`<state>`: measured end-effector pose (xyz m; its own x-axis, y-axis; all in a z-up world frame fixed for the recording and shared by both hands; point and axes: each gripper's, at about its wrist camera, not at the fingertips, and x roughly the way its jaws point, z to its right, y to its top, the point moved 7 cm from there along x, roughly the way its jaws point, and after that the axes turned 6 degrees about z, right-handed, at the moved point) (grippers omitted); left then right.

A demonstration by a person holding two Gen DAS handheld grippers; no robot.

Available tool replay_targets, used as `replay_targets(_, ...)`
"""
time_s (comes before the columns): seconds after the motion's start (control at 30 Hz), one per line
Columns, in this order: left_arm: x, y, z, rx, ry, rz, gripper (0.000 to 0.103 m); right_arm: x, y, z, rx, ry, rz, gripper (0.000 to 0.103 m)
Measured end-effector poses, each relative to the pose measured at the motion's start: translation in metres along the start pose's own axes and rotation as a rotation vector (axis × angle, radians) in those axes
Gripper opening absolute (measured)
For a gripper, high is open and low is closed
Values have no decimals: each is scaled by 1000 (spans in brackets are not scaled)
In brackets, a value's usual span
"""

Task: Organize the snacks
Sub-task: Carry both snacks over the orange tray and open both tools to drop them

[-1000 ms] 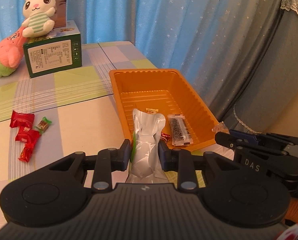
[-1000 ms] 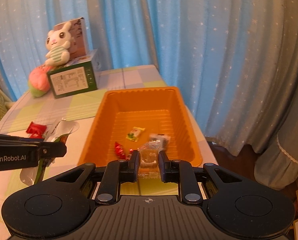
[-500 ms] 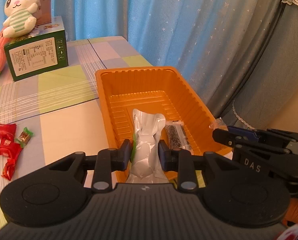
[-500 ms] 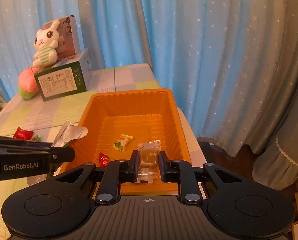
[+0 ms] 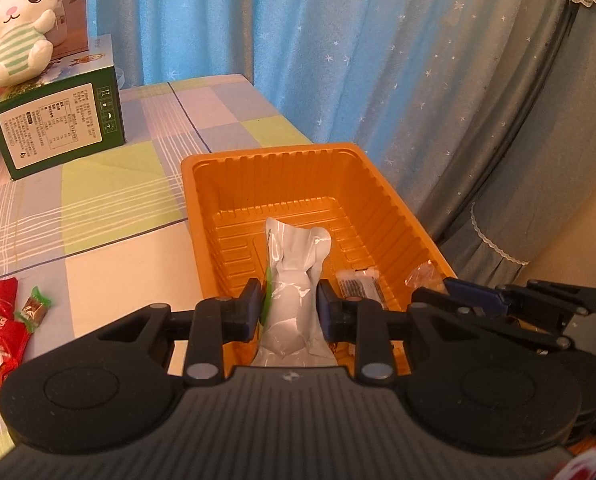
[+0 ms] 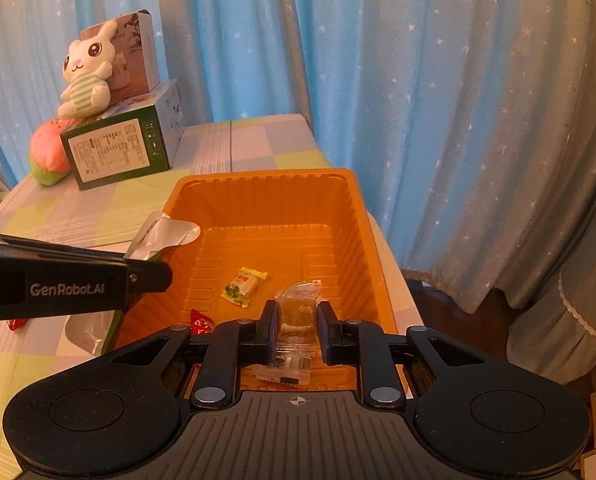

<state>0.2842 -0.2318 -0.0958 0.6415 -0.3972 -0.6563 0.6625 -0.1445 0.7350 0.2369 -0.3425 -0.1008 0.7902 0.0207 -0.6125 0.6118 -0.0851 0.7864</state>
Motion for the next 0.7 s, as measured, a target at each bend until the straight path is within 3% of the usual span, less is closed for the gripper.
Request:
replay_targets(0.27, 10, 3, 1, -6, -20, -1, 27, 6, 0, 4, 16, 0, -6, 21)
replay_targets(0.33, 10, 3, -2, -6, -23, -1, 32, 6, 0, 5, 20, -2, -4, 21)
replay_targets(0.7, -17, -11, -30, -41, 45, 14, 36, 4, 4, 0, 68, 43, -2, 21)
